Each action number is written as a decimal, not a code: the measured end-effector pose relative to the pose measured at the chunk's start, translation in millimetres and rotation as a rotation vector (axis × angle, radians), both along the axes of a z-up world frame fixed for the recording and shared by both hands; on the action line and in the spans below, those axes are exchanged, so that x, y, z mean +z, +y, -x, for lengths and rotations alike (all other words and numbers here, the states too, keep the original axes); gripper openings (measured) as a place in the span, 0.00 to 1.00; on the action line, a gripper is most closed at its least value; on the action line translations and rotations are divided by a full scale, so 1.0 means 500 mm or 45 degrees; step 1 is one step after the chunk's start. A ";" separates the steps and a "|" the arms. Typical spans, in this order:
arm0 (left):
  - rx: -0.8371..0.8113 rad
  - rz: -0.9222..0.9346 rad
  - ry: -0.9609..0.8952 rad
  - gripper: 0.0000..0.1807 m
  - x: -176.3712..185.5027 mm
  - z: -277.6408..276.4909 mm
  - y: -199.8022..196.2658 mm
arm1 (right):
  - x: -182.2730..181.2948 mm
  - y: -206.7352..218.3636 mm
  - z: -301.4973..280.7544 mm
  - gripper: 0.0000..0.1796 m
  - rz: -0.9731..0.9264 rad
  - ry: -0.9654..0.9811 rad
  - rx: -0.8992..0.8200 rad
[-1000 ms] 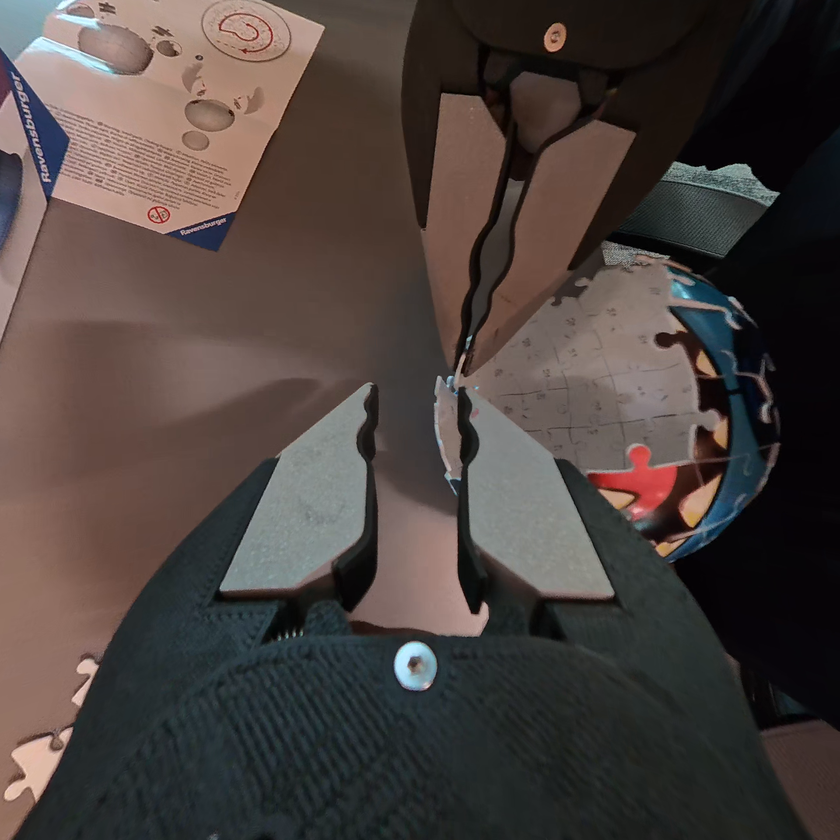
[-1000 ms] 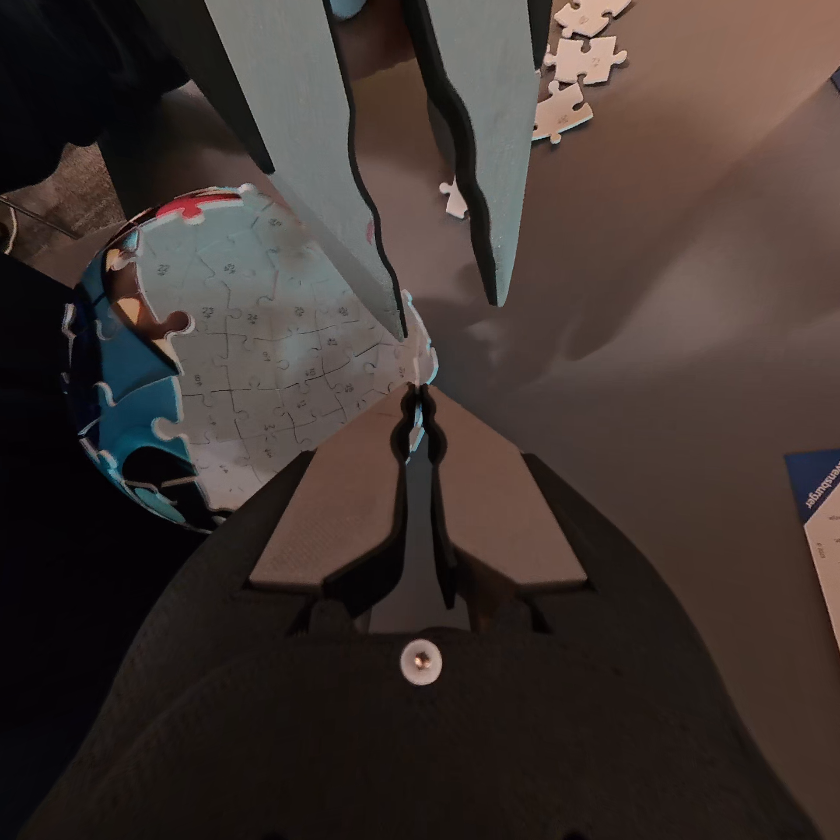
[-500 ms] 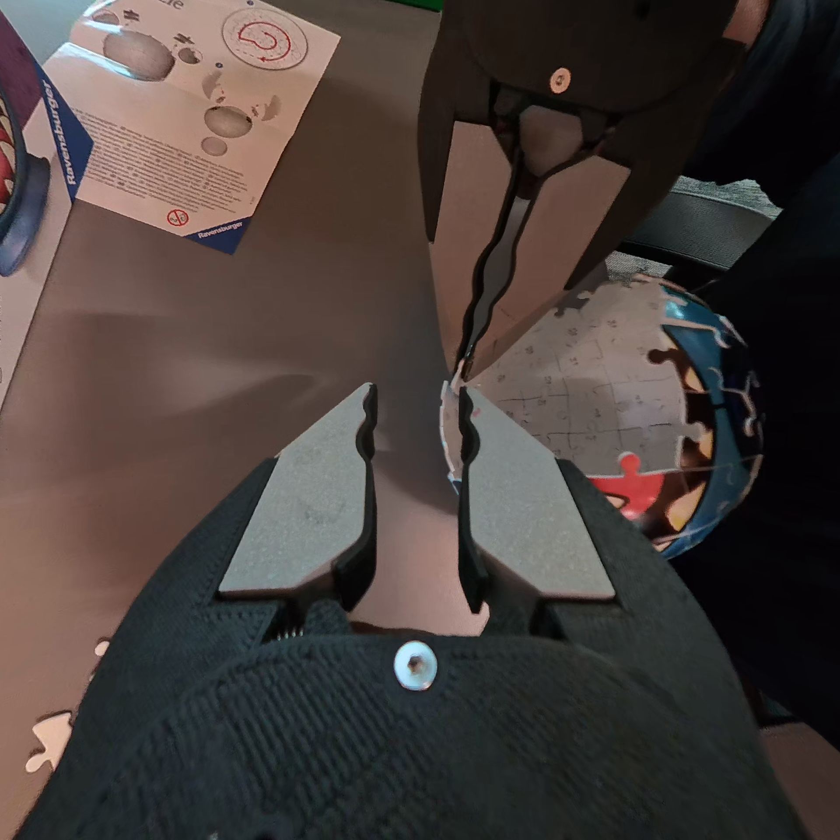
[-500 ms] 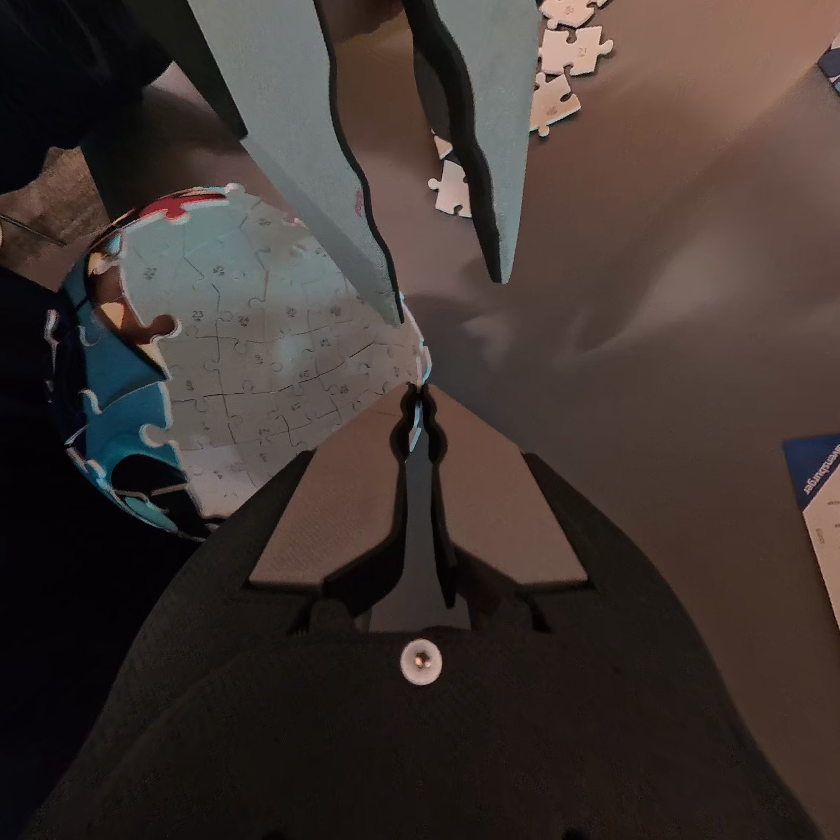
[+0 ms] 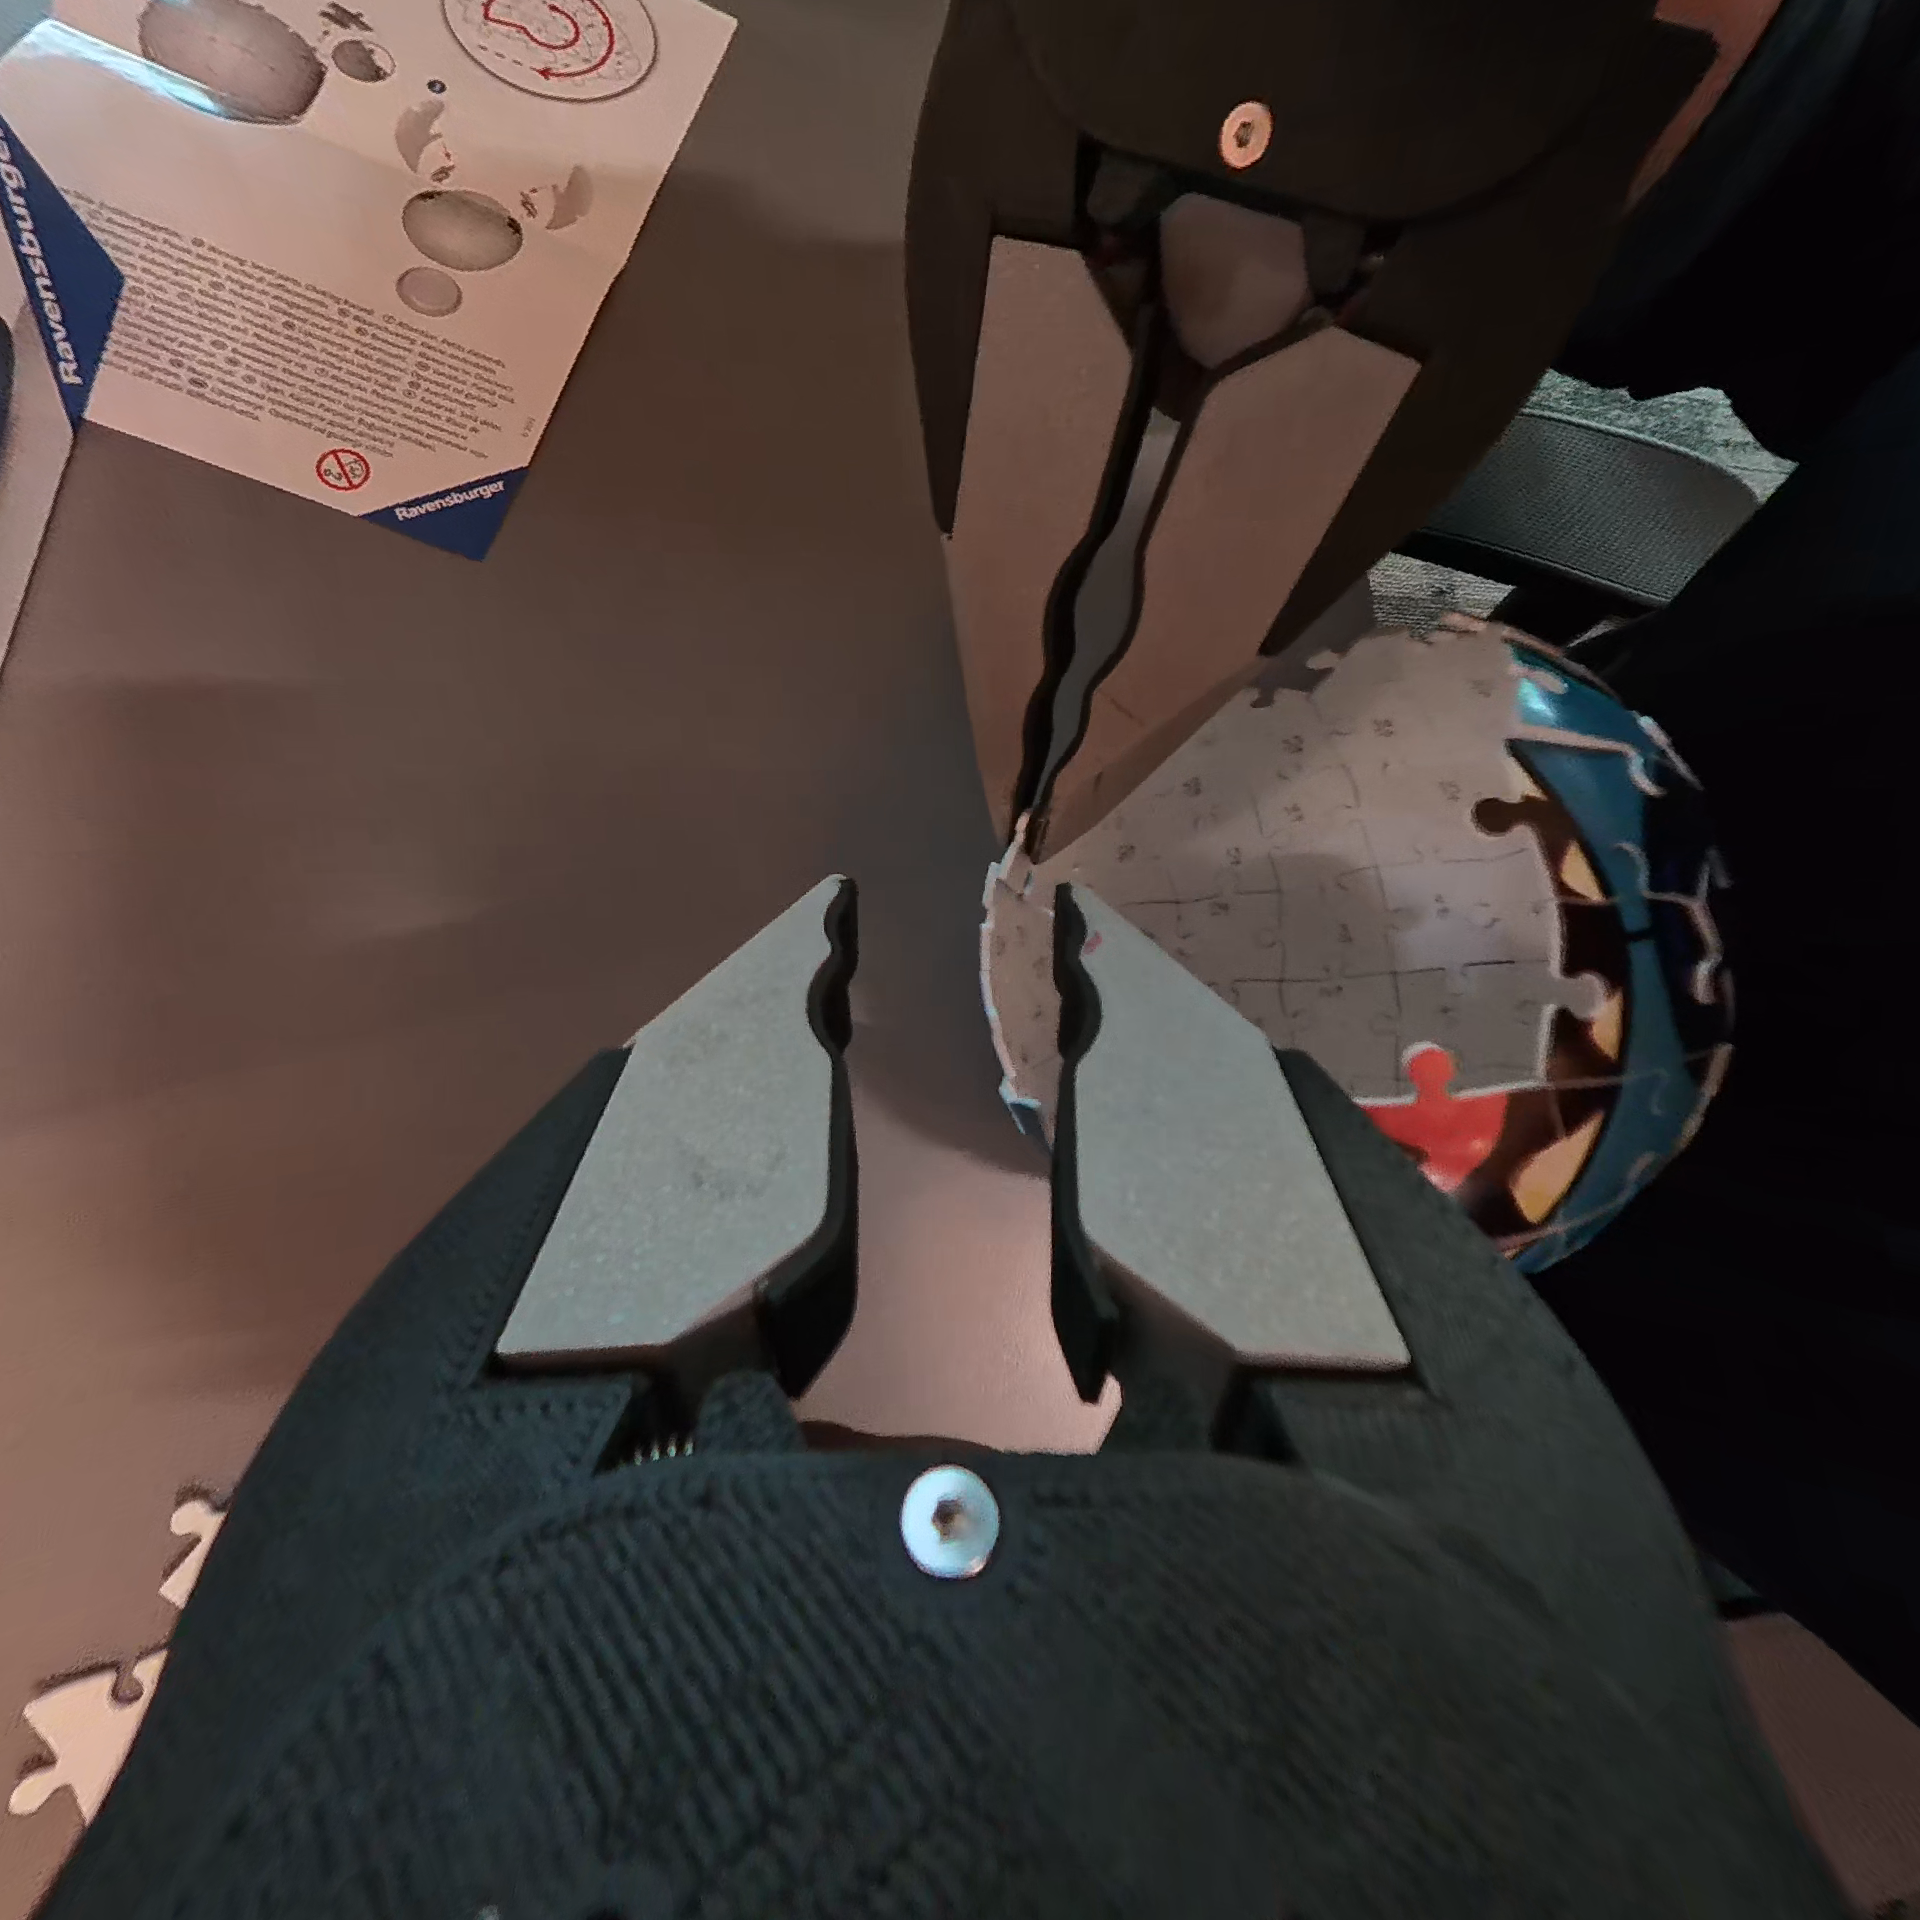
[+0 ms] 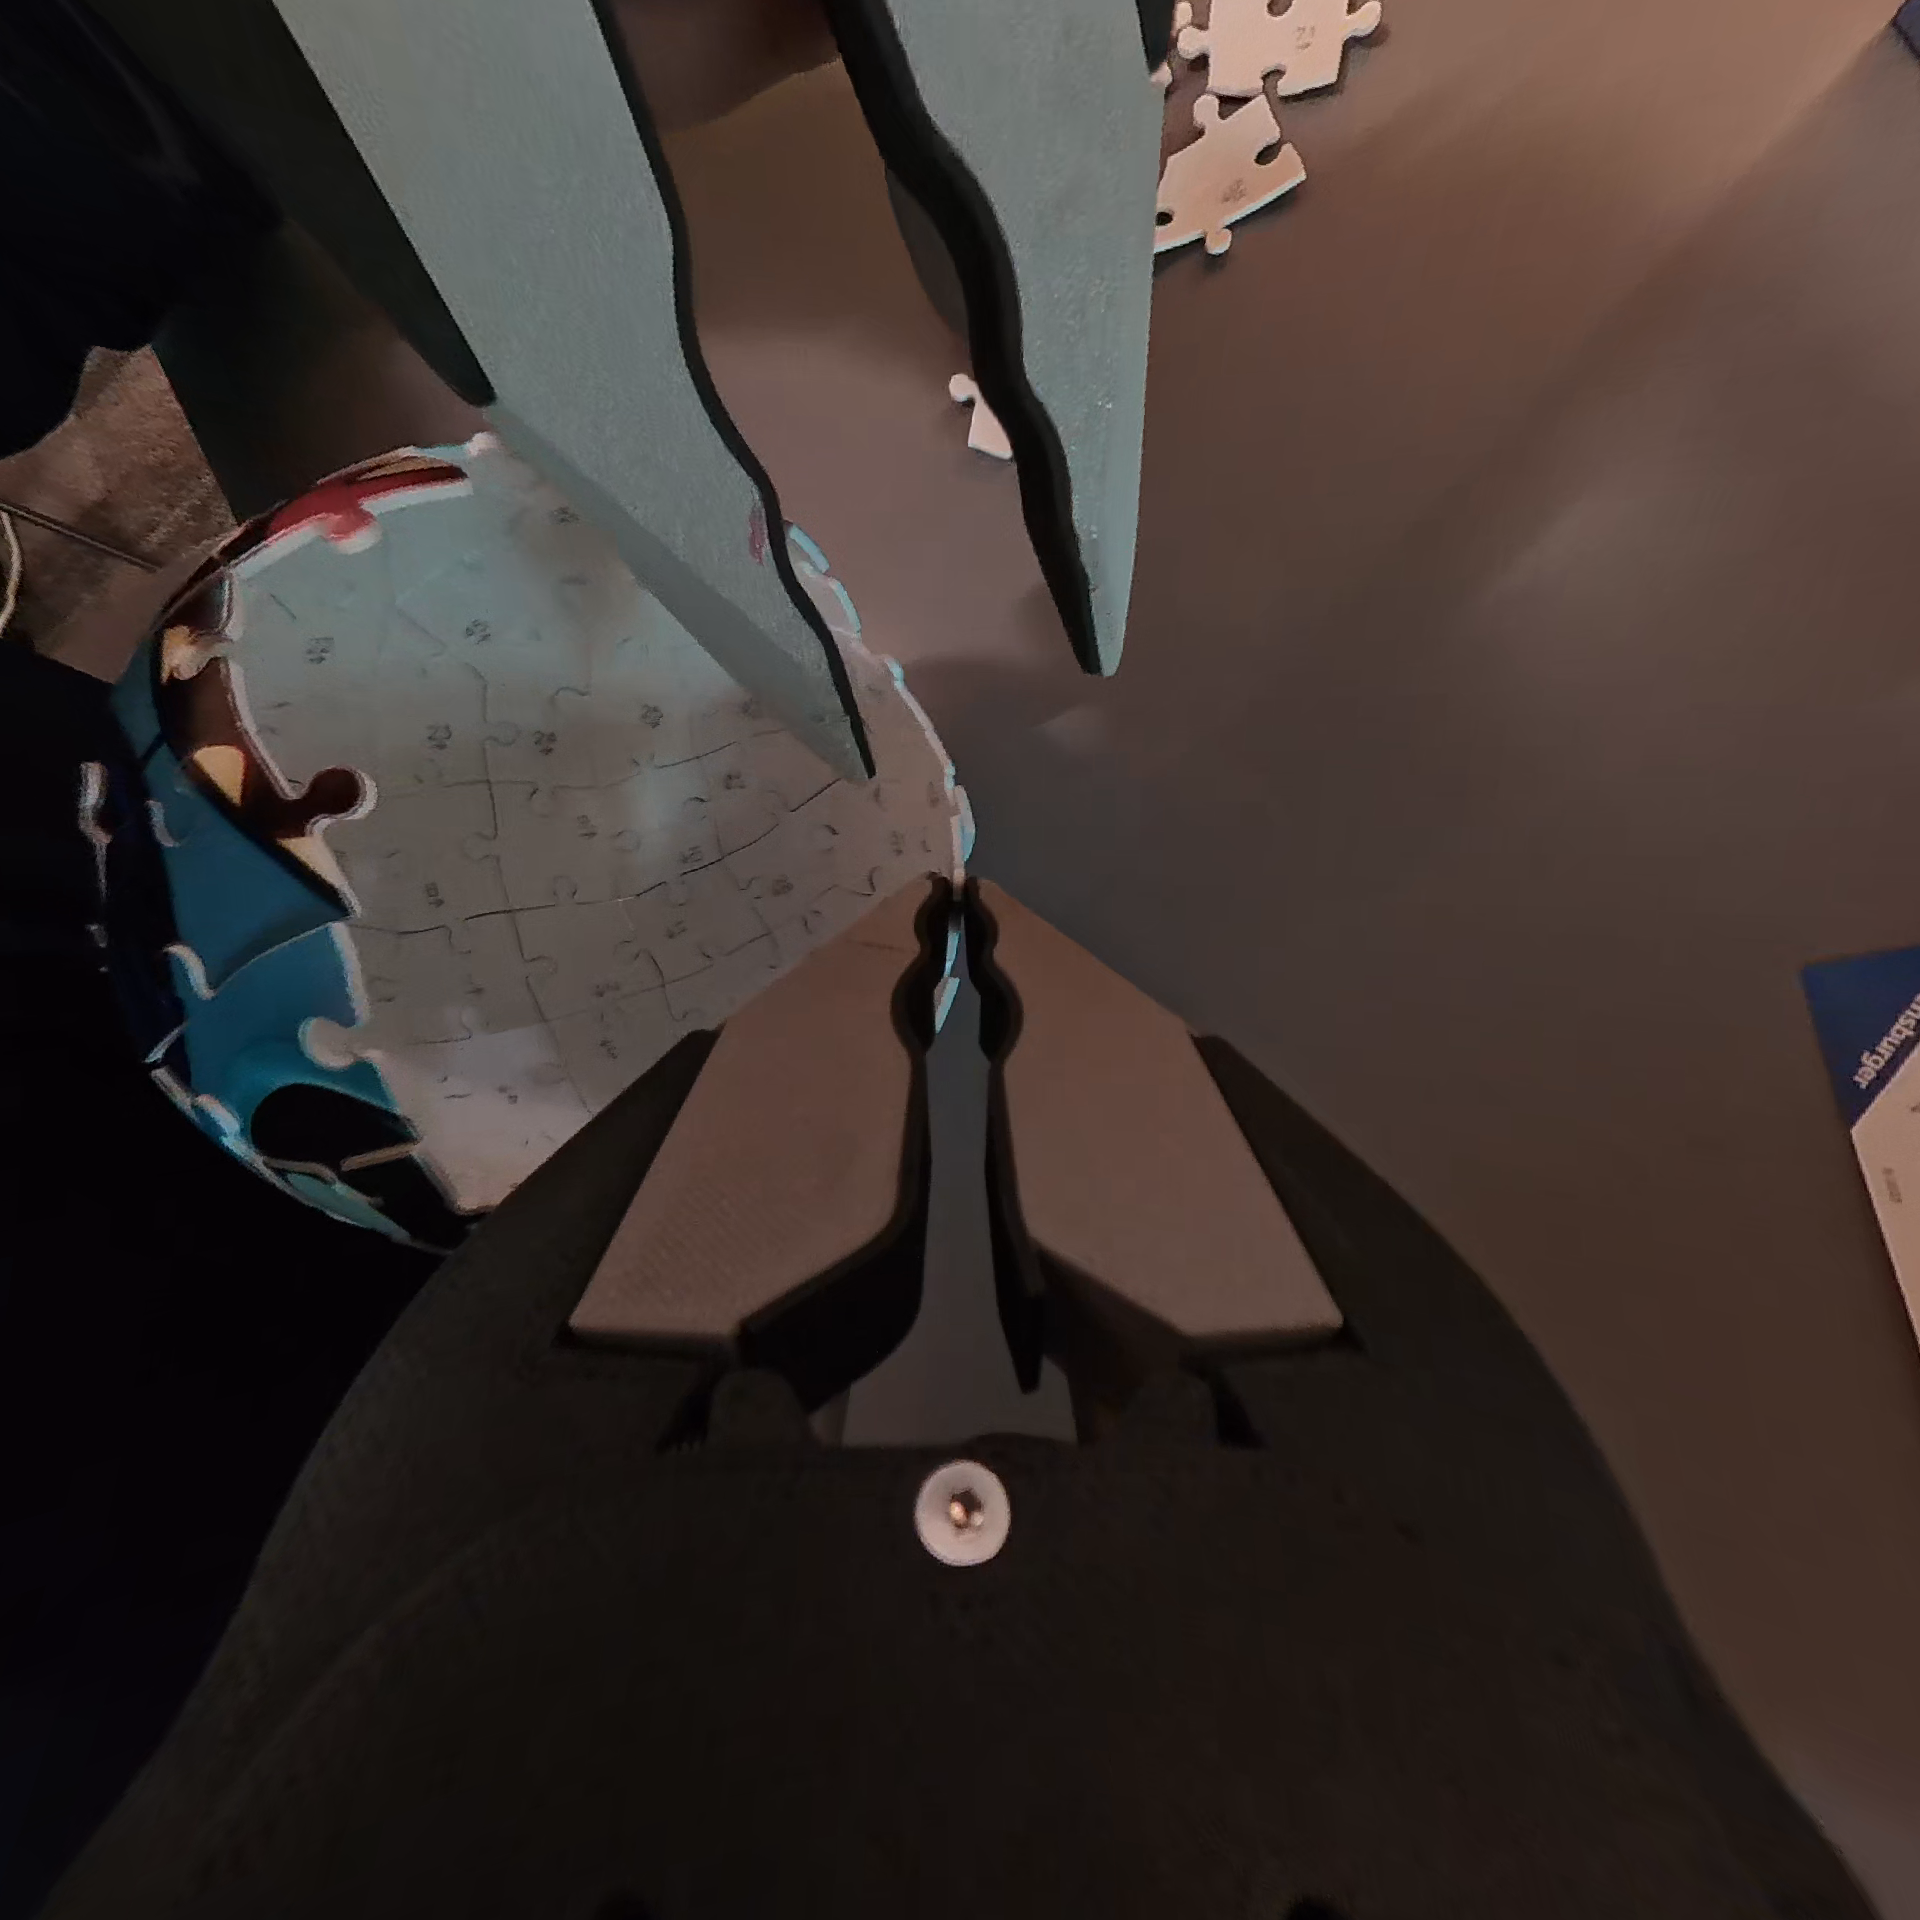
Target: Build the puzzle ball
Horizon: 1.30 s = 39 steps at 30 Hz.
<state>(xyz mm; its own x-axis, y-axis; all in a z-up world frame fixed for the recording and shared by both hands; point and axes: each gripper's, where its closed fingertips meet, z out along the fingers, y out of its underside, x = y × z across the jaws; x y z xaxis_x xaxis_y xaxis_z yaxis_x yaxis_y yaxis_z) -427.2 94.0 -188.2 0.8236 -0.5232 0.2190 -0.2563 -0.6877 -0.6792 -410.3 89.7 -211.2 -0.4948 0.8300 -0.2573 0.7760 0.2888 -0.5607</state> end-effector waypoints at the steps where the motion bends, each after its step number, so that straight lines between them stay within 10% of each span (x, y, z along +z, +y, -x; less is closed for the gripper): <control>1: -0.001 0.000 0.002 0.20 -0.001 -0.001 0.001 | 0.001 0.000 0.000 0.00 -0.006 0.004 -0.001; 39: -0.069 0.028 0.007 0.19 -0.003 -0.010 0.027 | 0.002 0.010 -0.004 0.00 0.167 0.039 -0.139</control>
<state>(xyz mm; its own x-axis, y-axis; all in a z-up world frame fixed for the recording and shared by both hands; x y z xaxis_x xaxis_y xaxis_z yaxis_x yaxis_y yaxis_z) -422.0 107.4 -189.6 0.7954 -0.5621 0.2266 -0.2972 -0.6876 -0.6625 -408.5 94.6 -210.0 -0.4130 0.8394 -0.3534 0.7807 0.1265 -0.6119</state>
